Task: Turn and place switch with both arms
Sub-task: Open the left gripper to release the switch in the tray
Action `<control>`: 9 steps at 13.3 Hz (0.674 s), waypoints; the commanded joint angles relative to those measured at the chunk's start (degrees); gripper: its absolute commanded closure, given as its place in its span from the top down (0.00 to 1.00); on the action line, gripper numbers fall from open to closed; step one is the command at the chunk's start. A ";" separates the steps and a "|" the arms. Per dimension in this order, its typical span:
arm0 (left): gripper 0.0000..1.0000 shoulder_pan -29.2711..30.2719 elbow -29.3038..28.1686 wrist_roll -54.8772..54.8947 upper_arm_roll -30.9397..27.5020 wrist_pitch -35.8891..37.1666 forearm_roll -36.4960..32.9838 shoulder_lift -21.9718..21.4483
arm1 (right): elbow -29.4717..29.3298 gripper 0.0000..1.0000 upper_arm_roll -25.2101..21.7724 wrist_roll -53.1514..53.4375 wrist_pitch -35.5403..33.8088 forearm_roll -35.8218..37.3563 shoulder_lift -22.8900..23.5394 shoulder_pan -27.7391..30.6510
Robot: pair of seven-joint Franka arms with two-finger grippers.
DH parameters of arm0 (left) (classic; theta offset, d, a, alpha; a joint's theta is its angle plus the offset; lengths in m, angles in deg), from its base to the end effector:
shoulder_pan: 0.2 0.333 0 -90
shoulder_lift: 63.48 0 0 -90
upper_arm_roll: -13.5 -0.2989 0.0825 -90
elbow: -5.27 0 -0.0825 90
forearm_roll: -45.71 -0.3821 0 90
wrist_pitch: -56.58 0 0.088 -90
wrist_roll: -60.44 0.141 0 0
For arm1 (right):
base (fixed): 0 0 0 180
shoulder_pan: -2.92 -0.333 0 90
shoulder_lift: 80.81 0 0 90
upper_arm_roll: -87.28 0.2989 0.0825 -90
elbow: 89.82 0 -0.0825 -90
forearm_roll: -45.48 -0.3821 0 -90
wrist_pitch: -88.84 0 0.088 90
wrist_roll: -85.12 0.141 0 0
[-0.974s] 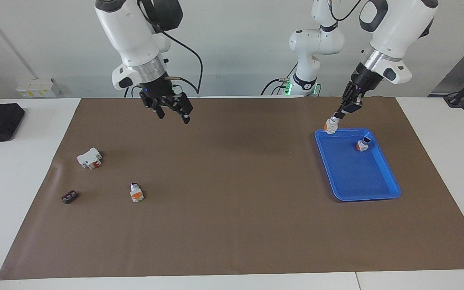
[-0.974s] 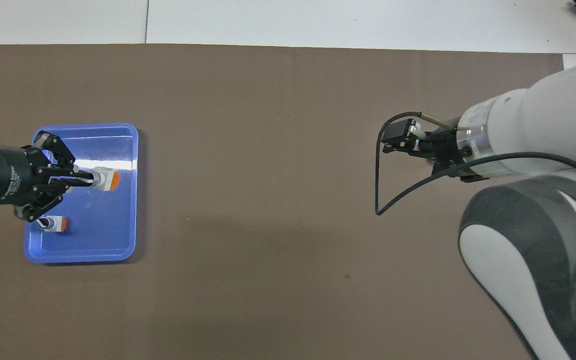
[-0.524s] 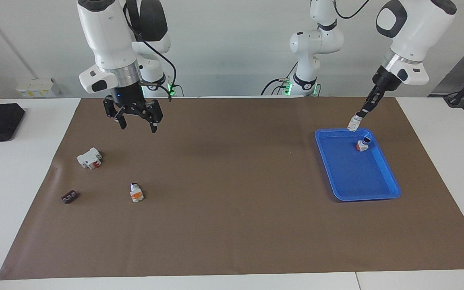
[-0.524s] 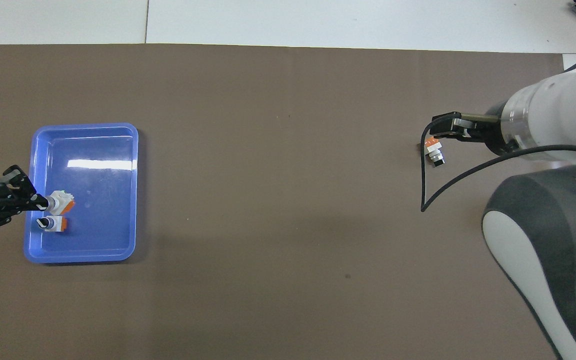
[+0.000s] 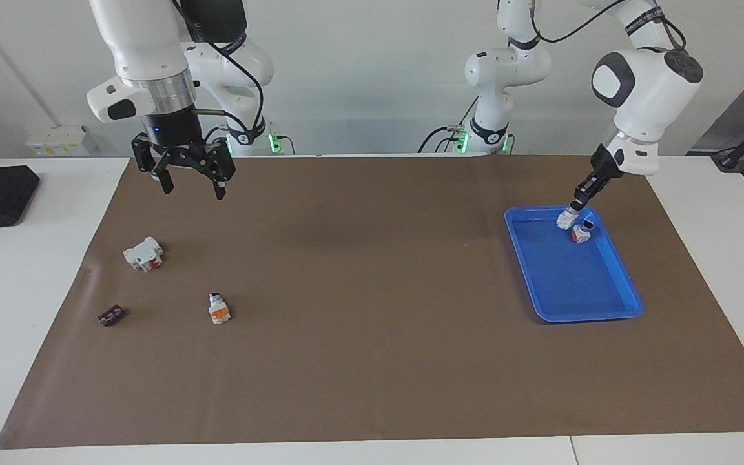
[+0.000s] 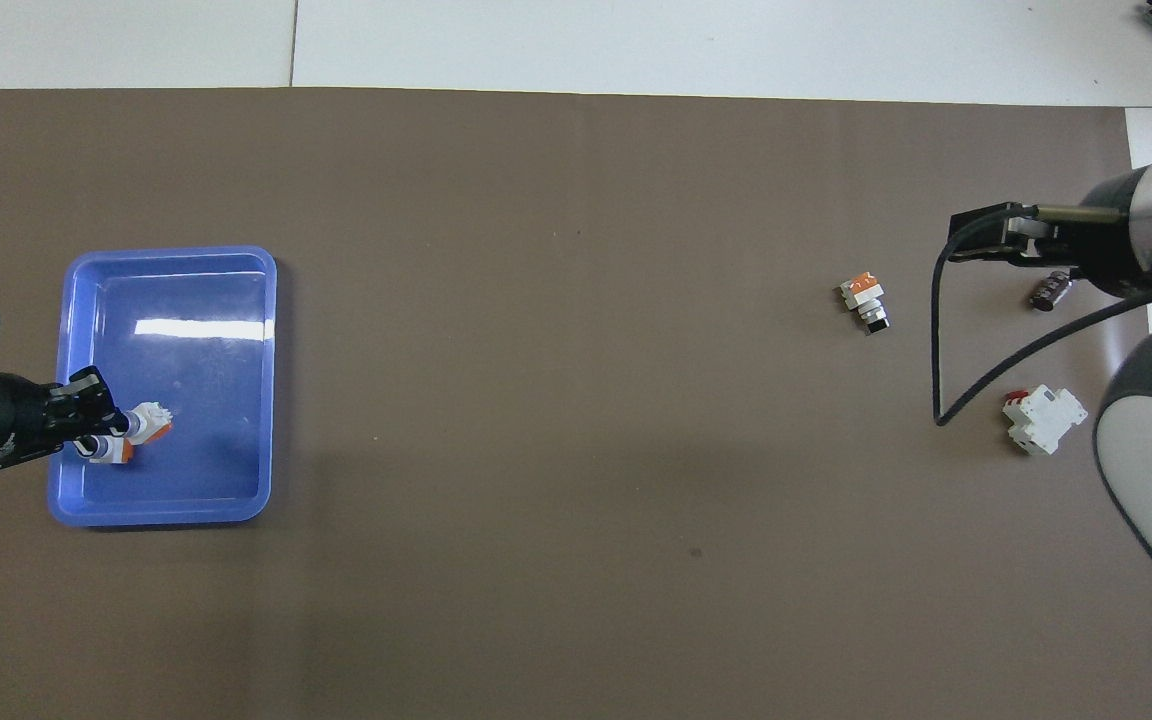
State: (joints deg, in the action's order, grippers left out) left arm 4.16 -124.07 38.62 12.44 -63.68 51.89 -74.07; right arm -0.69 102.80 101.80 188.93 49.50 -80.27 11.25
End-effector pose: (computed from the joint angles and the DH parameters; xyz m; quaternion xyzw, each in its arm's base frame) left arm 0.4913 0.0383 0.3923 0.9641 0.2608 0.0060 0.0500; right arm 0.5755 0.0632 0.5935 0.9921 -0.0795 0.0959 0.0142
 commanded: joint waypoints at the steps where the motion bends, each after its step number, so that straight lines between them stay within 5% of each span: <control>1: 0.00 0.56 -0.38 3.35 0.44 -3.83 -0.90 2.75 | -2.02 1.00 0.29 -2.88 -2.43 0.99 0.34 2.56; 4: 0.00 0.38 -1.00 6.61 0.44 -5.07 -2.56 5.13 | -6.75 1.00 -4.25 -9.02 -9.87 0.82 1.48 1.18; 7: 0.00 0.38 -2.58 9.50 0.44 -5.96 -5.56 5.23 | -6.87 1.00 -18.49 -9.30 -12.20 -0.23 1.14 -9.02; 9: 0.00 0.56 -3.46 10.83 0.44 -5.86 -5.65 4.87 | -3.02 1.00 -18.43 -9.38 -12.29 -1.37 -0.18 -7.72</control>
State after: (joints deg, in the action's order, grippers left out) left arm 4.16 -125.53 47.64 12.62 -68.26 47.49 -67.95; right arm -6.00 85.06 93.13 176.86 49.20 -80.08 3.48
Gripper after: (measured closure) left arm 0.890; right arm 0.000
